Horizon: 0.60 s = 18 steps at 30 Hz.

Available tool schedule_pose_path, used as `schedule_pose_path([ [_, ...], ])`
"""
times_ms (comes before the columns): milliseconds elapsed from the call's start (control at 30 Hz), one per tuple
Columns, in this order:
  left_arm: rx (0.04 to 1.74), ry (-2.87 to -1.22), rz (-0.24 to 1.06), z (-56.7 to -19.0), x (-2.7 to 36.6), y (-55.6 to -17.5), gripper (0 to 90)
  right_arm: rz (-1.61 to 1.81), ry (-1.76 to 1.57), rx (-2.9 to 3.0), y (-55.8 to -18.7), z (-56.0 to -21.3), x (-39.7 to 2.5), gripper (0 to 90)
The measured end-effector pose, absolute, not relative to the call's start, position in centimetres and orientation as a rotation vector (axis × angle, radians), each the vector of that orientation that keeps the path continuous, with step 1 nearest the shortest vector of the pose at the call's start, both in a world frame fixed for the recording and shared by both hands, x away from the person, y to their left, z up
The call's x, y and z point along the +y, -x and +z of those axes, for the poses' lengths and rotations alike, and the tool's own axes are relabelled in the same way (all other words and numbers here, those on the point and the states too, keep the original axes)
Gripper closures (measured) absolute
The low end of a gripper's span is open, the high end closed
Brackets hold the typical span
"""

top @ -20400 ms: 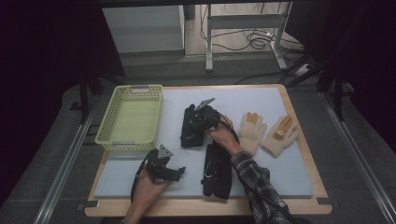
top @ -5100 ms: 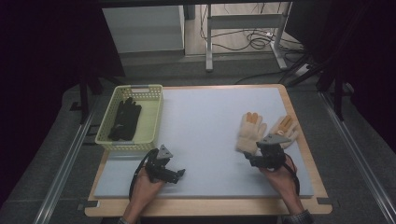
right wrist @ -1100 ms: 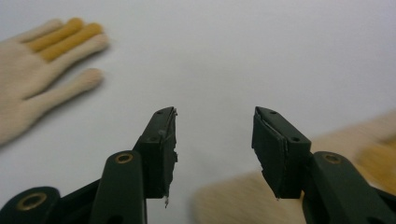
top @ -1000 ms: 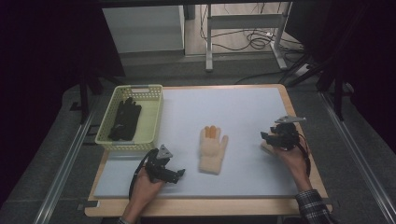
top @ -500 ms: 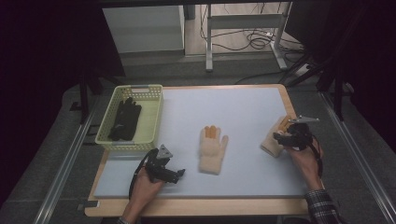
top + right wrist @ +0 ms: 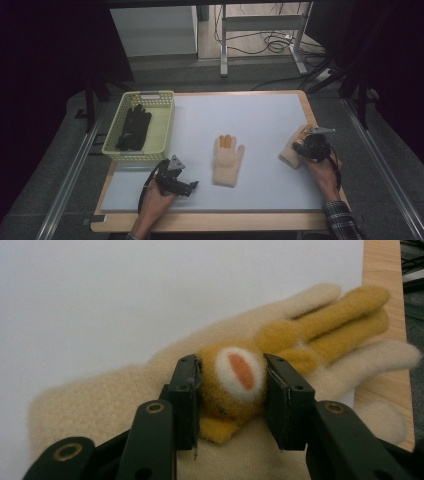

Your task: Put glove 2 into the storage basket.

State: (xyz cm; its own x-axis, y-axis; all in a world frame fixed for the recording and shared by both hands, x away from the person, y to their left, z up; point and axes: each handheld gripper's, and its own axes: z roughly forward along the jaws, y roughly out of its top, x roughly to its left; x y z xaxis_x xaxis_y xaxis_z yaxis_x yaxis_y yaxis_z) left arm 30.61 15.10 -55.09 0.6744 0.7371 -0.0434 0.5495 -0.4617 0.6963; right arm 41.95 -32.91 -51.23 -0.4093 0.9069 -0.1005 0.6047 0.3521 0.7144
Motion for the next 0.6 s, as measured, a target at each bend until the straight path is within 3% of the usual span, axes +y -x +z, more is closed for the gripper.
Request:
schedule_pose_path([
  [600,0.985,-2.190,0.342,-55.1,15.1,-30.6,1.6,1.032,-1.249,2.185,-39.7,-48.1,-30.8,60.8],
])
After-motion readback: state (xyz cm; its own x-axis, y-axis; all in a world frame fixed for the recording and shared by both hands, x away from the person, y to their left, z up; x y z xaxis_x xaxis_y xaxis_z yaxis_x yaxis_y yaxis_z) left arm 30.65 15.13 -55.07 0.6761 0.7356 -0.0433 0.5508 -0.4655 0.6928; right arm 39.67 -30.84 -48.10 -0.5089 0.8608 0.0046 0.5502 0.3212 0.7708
